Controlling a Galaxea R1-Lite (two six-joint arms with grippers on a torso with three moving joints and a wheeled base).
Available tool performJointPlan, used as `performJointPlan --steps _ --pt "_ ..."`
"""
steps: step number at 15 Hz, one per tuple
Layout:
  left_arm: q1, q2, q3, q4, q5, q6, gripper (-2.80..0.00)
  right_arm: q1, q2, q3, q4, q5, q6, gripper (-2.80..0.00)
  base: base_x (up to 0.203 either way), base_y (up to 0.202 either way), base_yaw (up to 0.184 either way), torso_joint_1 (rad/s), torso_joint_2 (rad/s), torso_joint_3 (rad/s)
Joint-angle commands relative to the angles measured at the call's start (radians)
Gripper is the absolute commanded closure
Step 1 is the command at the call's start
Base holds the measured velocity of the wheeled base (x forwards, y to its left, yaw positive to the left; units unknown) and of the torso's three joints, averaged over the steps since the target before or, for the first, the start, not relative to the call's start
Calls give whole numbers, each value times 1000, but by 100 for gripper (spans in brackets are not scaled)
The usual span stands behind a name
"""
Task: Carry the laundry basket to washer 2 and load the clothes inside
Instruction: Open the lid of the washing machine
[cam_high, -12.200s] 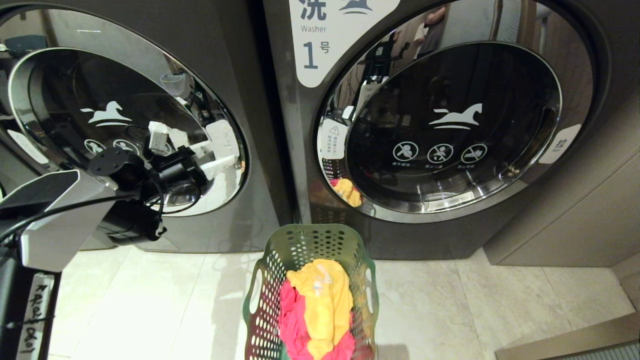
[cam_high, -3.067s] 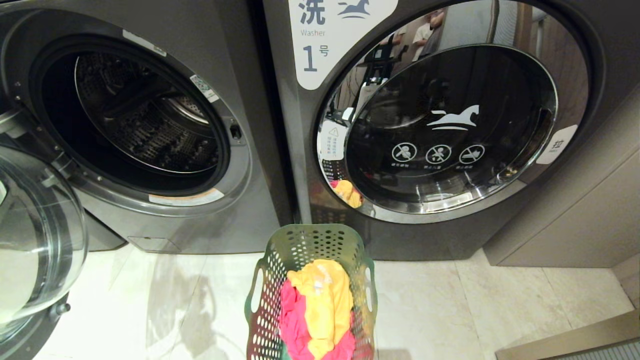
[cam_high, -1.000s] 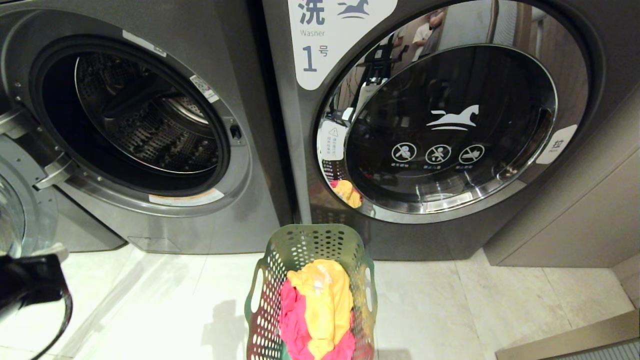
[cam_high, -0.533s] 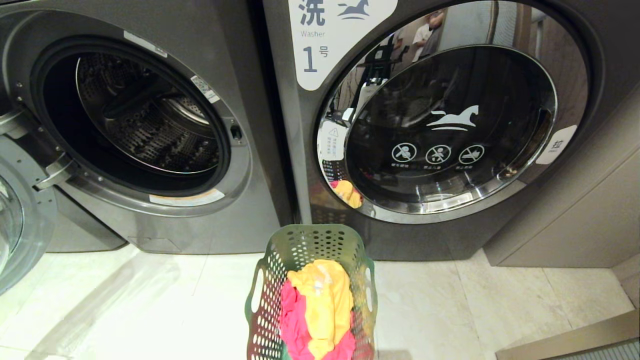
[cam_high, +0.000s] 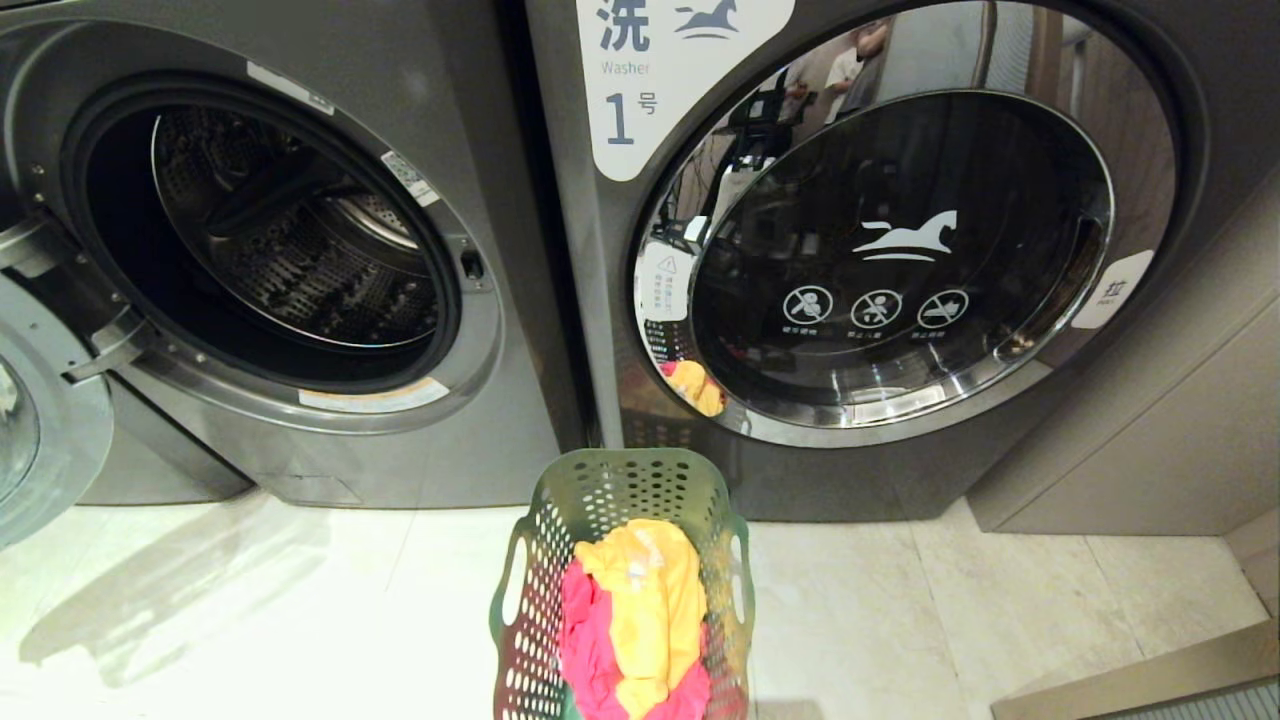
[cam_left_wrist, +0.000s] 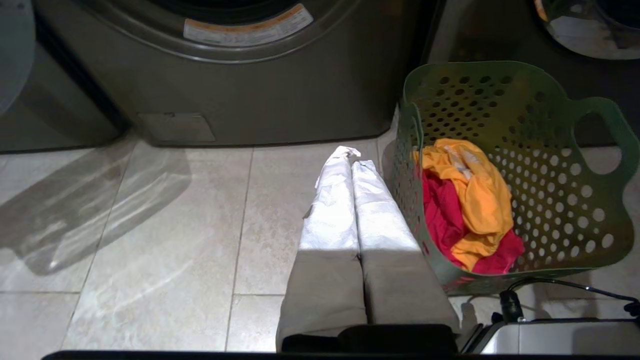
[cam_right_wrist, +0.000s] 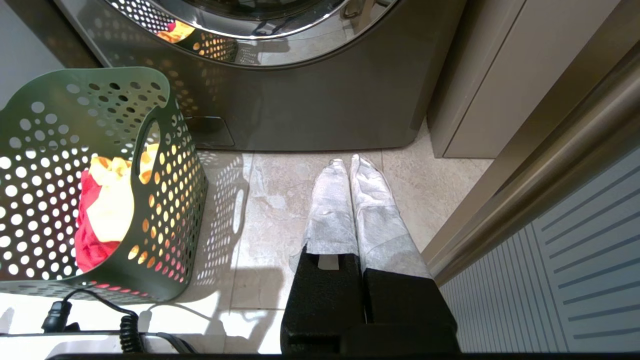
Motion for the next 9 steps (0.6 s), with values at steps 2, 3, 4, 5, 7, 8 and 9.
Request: performJointPlan --steps 2,3,4,5,7,8,9 --pt "0 -44 11 16 4 -1 0 0 0 0 0 0 0 0 0 0 0 0 0 0" --pt "0 -44 10 16 4 -5 0 0 0 0 0 0 0 0 0 0 0 0 0 0" --pt "0 -44 11 16 6 -14 0 0 0 0 0 0 0 0 0 0 0 0 0 0" --pt "0 -44 11 14 7 -25 0 0 0 0 0 0 0 0 0 0 0 0 0 0" --pt "0 -44 11 17 7 -35 0 0 0 0 0 0 0 0 0 0 0 0 0 0" --pt "0 -44 11 17 7 -36 0 0 0 0 0 0 0 0 0 0 0 0 0 0" --pt "0 -44 11 16 7 -42 0 0 0 0 0 0 0 0 0 0 0 0 0 0"
